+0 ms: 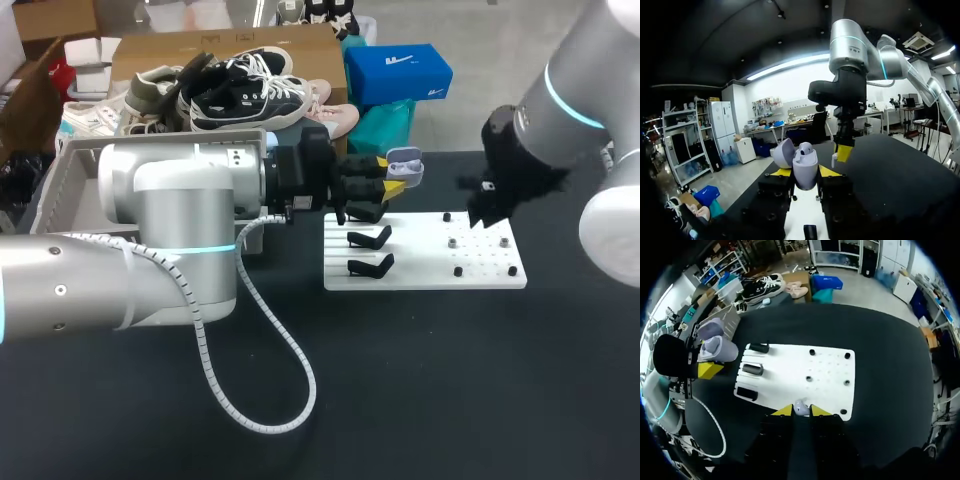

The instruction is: Pick up each earbud case from the left stands, insert the matching earbuds, close the lid, and place the case in the box.

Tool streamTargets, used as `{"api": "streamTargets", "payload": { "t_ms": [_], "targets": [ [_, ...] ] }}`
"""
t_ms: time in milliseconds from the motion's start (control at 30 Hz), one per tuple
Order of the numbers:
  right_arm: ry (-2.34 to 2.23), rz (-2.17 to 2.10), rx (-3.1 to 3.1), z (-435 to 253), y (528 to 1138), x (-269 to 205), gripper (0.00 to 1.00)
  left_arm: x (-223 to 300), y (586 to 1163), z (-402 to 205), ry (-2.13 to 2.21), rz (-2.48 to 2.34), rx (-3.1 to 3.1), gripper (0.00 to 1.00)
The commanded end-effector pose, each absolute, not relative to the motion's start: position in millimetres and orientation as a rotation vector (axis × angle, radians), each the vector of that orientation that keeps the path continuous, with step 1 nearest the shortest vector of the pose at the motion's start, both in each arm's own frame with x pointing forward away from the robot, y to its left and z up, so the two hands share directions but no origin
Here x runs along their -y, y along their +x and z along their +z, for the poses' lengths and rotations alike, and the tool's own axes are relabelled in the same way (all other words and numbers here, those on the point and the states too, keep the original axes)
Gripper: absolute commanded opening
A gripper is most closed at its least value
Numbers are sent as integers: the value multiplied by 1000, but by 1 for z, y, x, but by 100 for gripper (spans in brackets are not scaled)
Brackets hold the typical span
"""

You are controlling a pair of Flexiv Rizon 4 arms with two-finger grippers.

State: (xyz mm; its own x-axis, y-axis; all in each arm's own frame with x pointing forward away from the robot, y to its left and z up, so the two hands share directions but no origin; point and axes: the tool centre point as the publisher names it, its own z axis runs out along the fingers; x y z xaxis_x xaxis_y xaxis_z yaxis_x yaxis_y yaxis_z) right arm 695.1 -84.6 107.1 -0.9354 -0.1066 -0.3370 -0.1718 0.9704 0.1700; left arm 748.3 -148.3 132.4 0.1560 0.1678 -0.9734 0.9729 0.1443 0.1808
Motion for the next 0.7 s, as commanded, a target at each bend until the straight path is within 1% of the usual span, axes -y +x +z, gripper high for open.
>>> {"api": "streamTargets", "payload": {
  "t_ms": [33, 267, 700],
  "targets": [
    [-362, 359, -2793, 122, 693, 85, 0, 149, 747, 132, 1270, -884, -1263, 0],
    [-648, 364, -2731, 147, 699, 66, 0, 149, 747, 132, 1270, -884, -1263, 0],
    [-972, 314, -2630, 183, 710, 32, 0, 149, 747, 132, 1270, -884, -1263, 0]
  ]
}}
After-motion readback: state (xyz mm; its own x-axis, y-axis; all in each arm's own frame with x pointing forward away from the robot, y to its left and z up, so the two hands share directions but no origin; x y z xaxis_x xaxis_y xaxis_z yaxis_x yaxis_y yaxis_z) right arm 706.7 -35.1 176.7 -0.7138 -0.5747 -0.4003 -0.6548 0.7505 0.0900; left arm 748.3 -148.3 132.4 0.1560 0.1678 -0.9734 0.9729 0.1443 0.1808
